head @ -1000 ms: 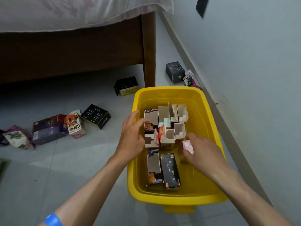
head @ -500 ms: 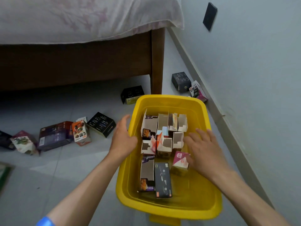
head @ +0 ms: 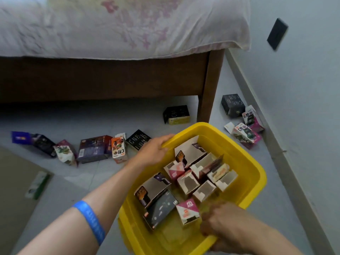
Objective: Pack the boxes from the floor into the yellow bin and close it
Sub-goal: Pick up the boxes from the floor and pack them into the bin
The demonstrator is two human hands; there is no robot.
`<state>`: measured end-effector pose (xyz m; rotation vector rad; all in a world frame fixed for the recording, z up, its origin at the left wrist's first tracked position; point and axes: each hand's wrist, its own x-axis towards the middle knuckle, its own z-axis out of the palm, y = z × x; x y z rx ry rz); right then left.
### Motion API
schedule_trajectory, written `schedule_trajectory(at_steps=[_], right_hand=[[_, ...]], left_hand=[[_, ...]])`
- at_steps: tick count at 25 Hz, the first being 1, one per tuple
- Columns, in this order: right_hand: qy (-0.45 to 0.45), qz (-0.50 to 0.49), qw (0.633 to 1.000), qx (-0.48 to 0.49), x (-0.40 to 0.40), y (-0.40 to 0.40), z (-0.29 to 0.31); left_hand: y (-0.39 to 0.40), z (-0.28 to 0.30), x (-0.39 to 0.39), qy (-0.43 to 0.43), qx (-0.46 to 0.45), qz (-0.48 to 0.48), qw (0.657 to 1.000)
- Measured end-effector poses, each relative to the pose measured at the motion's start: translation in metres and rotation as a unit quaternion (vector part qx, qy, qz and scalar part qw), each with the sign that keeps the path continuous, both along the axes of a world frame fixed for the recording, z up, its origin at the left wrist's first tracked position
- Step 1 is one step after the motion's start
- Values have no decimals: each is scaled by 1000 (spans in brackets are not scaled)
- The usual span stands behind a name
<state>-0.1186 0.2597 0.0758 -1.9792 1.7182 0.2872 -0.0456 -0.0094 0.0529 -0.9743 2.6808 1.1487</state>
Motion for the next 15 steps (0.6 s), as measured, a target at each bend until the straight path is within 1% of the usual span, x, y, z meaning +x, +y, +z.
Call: schedule_trajectory(at_steps=[1,3,4,5,7,8,9,10,12,13,15], right_hand=[[-12,10,1000,1,7,-6,-4],[-29,0,1000,6,22,-17,-13],[-52,-16,998,23,32,-25,-15],[-97,-34,994,46,41,-34,-12],[-199,-61,974,89,51,-60,6],[-233,-87,966,78,52,-76,17],[-246,-114,962,36,51,-92,26],[-237,-137,961,-24,47,-111,35],[-170,-171,961,-135,40,-155,46],[-134,-185,959,-168,36,-175,48],[-94,-204,956,-188,33,-222,47]], left_hand=[[1,-3,-4,6,0,-18,1000],[2,-7,-12,6,-43,-19,999],[1,-5,-13,-1,-67,-16,998],[-2,-2,-13,-11,-78,-28,996],[-24,12,-7,-76,-73,-100,989],[-40,22,-1,-124,-80,-133,980],[-58,31,9,-169,-106,-156,967],[-75,40,21,-207,-144,-170,953],[-112,55,50,-246,-201,-179,931],[-126,59,65,-258,-216,-183,924],[-153,59,99,-278,-242,-191,910]])
